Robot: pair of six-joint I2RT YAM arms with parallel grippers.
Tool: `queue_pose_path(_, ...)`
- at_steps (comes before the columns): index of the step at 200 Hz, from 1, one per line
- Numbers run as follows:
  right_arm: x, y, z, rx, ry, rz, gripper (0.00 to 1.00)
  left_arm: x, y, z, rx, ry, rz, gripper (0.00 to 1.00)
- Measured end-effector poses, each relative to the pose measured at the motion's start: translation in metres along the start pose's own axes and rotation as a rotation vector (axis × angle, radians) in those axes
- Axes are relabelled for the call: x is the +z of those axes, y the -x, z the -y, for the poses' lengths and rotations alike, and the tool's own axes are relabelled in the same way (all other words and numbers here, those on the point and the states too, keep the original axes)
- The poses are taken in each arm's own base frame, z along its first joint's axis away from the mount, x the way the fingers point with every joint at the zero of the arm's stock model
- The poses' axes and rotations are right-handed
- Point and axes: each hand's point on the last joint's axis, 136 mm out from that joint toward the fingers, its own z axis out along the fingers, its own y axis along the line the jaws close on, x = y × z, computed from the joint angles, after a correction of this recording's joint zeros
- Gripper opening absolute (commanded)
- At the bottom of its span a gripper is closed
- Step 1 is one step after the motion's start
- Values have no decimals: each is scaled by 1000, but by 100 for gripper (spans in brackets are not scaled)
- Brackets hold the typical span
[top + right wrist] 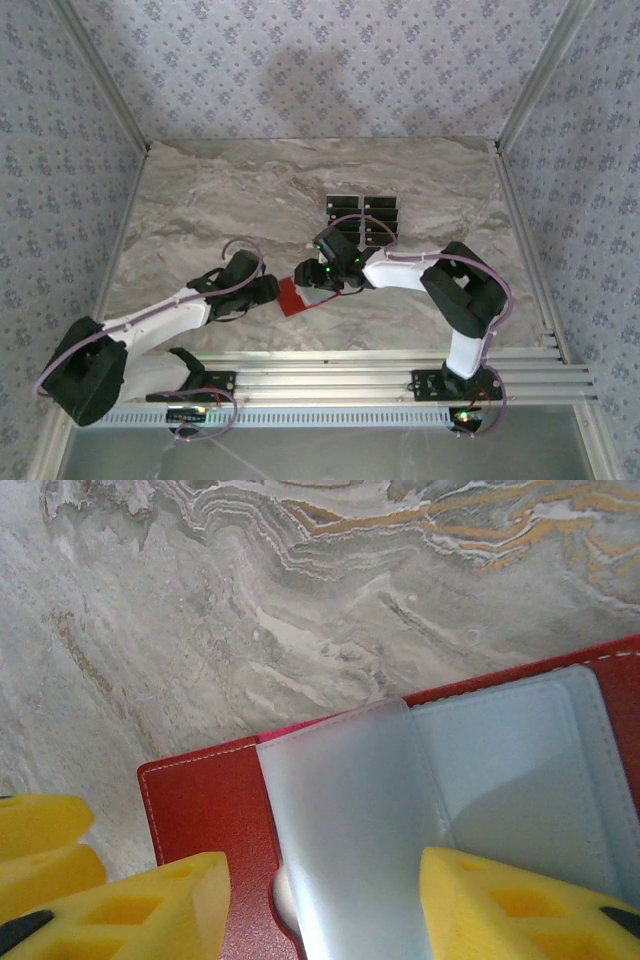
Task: Put the credit cards into the card holder
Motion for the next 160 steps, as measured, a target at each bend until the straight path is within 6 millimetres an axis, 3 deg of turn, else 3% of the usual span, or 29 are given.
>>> queue_pose_path(77, -6, 4, 12, 37, -17, 47, 55, 28, 1, 18, -25, -22, -1, 47)
queue_pose_path(107, -11, 5, 18, 51, -27, 60, 55, 32, 4, 20, -26, -11, 0, 34)
queue_pose_path(133, -16, 4, 24, 60, -43, 75, 55, 38, 15, 35, -20, -34, 20, 18)
queue_pose_path(160, -21, 2, 30, 80, -56, 90, 55, 42, 30, 52, -2, -60, 42, 8)
